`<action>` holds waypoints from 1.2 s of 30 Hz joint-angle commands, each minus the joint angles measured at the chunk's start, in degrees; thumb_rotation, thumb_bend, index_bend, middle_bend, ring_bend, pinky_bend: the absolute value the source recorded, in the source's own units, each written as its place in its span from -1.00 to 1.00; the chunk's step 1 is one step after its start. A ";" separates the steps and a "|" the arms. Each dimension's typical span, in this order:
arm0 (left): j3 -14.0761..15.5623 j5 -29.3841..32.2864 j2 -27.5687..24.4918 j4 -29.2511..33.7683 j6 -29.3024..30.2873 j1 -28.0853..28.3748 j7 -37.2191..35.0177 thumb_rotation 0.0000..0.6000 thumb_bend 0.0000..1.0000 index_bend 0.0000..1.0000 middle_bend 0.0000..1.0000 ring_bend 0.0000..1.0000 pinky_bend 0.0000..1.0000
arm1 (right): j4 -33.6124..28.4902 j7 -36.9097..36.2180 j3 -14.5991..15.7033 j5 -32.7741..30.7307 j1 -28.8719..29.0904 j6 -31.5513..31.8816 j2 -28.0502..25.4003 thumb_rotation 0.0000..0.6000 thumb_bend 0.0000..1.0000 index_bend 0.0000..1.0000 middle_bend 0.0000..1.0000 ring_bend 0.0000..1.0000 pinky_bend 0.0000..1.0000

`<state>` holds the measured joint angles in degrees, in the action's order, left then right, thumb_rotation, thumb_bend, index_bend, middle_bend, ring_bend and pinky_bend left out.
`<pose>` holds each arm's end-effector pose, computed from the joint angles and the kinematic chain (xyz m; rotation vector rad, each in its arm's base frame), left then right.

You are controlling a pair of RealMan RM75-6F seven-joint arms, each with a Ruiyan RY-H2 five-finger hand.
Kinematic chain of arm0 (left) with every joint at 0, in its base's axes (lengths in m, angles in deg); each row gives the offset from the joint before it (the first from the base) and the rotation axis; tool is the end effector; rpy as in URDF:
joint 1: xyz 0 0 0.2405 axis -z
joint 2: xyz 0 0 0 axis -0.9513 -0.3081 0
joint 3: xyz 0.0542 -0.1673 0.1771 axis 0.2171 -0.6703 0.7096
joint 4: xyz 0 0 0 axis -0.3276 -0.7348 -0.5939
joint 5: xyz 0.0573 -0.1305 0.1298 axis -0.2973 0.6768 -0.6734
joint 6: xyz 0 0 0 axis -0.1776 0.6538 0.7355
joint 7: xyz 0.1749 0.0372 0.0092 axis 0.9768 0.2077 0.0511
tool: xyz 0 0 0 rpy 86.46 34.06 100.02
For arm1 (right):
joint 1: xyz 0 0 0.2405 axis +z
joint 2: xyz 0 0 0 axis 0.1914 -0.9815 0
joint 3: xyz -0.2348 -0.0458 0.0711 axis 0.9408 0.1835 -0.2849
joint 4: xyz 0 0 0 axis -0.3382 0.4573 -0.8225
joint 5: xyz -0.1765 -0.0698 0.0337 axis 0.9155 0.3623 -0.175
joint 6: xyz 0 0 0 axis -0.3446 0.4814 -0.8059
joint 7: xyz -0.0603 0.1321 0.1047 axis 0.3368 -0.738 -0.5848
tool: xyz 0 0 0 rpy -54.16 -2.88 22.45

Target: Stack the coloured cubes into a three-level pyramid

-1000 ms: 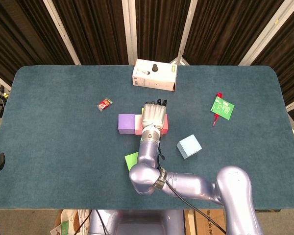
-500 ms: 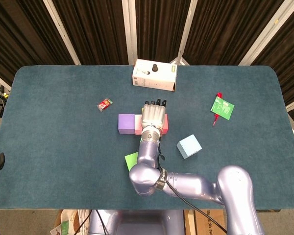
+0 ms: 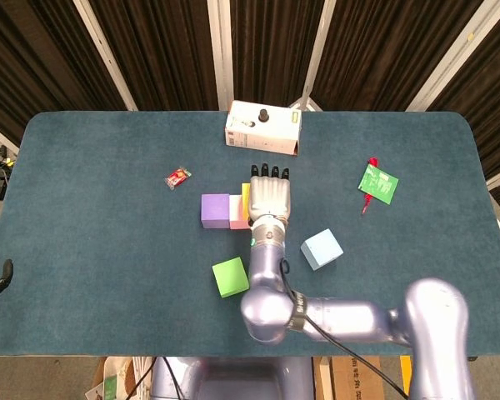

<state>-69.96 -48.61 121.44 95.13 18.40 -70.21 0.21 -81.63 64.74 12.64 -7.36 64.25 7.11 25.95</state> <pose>-0.2968 0.2164 0.1823 -0.9951 -0.7490 -0.9995 0.0364 -0.4060 0.0191 1.4942 -1.1782 0.5555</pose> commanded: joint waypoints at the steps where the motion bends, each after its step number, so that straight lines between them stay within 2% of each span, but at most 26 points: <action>1: 0.60 -0.61 -0.47 0.07 -0.74 0.19 -0.98 1.00 -0.18 -0.96 -1.00 -1.00 -1.00 | -11.36 -4.67 0.91 3.43 -7.43 1.08 -7.15 1.00 -0.49 -0.94 -0.89 -1.00 -1.00; 6: 2.20 -1.94 -1.89 1.02 -3.00 0.53 -3.34 1.00 -0.18 -0.96 -1.00 -1.00 -1.00 | -21.47 -11.08 3.36 10.02 -15.79 -1.55 -14.81 1.00 -0.49 -0.94 -0.89 -1.00 -1.00; 10: 3.49 -2.98 -3.28 1.90 -5.20 0.97 -5.89 1.00 -0.19 -0.96 -1.00 -1.00 -1.00 | -28.06 -15.89 4.22 12.09 -22.27 -5.04 -21.31 1.00 -0.49 -0.94 -0.89 -1.00 -1.00; 13: 3.97 -3.10 -4.48 2.57 -6.48 1.16 -7.62 1.00 -0.19 -0.96 -1.00 -1.00 -1.00 | -30.91 -20.18 5.88 16.31 -27.72 -9.07 -26.51 1.00 -0.49 -0.94 -0.89 -1.00 -1.00; 15: 4.47 -3.21 -5.61 3.10 -7.65 1.33 -8.60 1.00 -0.19 -0.96 -1.00 -1.00 -1.00 | -31.58 -24.26 8.09 21.41 -32.14 -12.96 -30.02 1.00 -0.49 -0.94 -0.89 -1.00 -1.00; 17: 4.83 -3.26 -7.10 4.11 -8.98 1.64 -9.63 1.00 -0.19 -0.96 -1.00 -1.00 -1.00 | -31.40 -29.05 10.77 27.44 -36.74 -17.38 -33.25 1.00 -0.49 -0.94 -0.89 -1.00 -1.00; 19: 4.86 -3.24 -8.01 4.82 -9.79 1.96 -9.99 1.00 -0.19 -0.96 -1.00 -1.00 -1.00 | -30.89 -31.73 12.20 30.96 -39.12 -19.39 -34.71 1.00 -0.49 -0.94 -0.89 -1.00 -1.00; 23: 4.62 -4.01 -11.81 8.25 -11.44 3.04 -10.27 1.00 -0.19 -0.96 -1.00 -1.00 -1.00 | -28.15 -44.11 16.50 45.98 -47.18 -25.67 -38.38 1.00 -0.49 -0.94 -0.89 -1.00 -1.00; 26: 4.51 -4.63 -14.30 11.00 -12.28 3.68 -9.95 1.00 -0.20 -0.96 -1.00 -1.00 -1.00 | -25.78 -52.82 19.26 56.02 -51.82 -27.89 -40.06 1.00 -0.49 -0.94 -0.89 -1.00 -1.00; 30: 4.62 -5.15 -18.50 15.96 -14.27 4.76 -8.30 1.00 -0.29 -0.96 -1.00 -1.00 -1.00 | -20.36 -64.23 24.14 70.74 -57.27 -27.33 -40.53 1.00 -0.49 -0.94 -0.89 -1.00 -1.00; 36: 5.43 -3.56 -23.85 22.65 -20.62 7.35 -3.62 1.00 -0.30 -0.96 -1.00 -1.00 -1.00 | -12.47 -75.98 31.36 85.82 -63.29 -20.63 -38.90 1.00 -0.49 -0.94 -0.89 -1.00 -1.00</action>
<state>-65.01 -52.90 99.42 115.29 0.52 -64.23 -5.31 -99.94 -3.26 38.31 70.12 6.44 -16.79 -12.94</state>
